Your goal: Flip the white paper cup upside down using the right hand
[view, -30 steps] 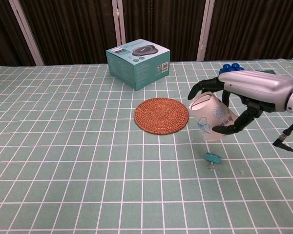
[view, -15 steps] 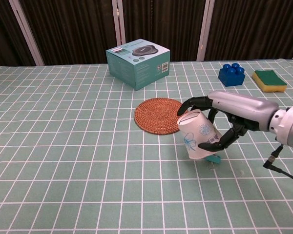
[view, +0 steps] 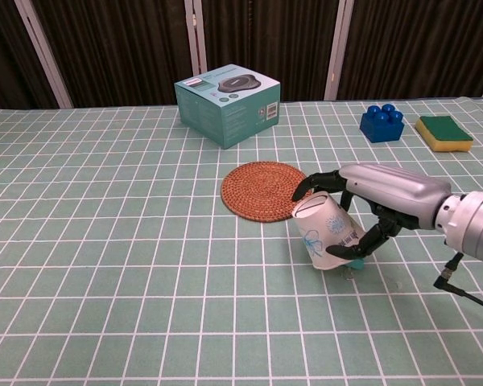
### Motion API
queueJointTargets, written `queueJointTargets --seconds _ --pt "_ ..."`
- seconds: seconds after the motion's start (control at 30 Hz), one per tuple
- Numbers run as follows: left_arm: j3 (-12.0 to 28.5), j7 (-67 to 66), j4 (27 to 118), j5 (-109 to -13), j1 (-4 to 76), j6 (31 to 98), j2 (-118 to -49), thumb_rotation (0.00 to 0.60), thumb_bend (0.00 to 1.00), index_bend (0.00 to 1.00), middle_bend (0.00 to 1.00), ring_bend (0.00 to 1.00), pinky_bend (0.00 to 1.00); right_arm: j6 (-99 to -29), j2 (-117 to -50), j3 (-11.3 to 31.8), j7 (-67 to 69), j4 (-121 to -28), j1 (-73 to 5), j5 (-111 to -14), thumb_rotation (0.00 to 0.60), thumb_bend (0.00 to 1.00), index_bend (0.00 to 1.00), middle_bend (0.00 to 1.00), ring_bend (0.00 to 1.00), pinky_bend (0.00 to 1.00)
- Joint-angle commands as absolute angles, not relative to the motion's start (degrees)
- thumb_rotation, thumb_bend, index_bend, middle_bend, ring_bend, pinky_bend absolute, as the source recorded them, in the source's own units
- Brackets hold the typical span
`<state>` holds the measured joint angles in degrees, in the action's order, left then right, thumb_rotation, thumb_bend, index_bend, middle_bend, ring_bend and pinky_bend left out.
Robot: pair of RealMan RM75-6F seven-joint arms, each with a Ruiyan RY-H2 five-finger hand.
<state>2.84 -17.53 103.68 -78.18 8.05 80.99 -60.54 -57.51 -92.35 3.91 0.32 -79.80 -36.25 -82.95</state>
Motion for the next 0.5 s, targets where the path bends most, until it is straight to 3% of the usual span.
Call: queueJointTargets --seconds 0.03,0.27,0.5 --pt "2.8 -17.5 103.7 -78.1 8.0 81.0 -60.5 0.600 0.00 0.00 0.00 0.00 0.00 -57.5 -92.2 3.9 0.6 -79.5 -36.2 -82.9 0.600 0.25 0.23 0.34 0.13 0.34" --pt "2.8 -17.6 103.7 -78.0 8.1 80.8 -60.5 0.600 0.00 0.00 0.00 0.00 0.00 -57.4 -90.5 2.9 2.0 -79.5 -35.5 -83.3 0.600 0.25 0.22 0.33 0.09 0.32" --pt "2.8 -17.8 103.8 -78.0 8.1 80.9 -60.6 0.600 0.00 0.00 0.00 0.00 0.00 -56.1 -87.4 0.9 4.9 -81.2 -35.2 -84.9 0.600 0.22 0.19 0.19 0.00 0.24"
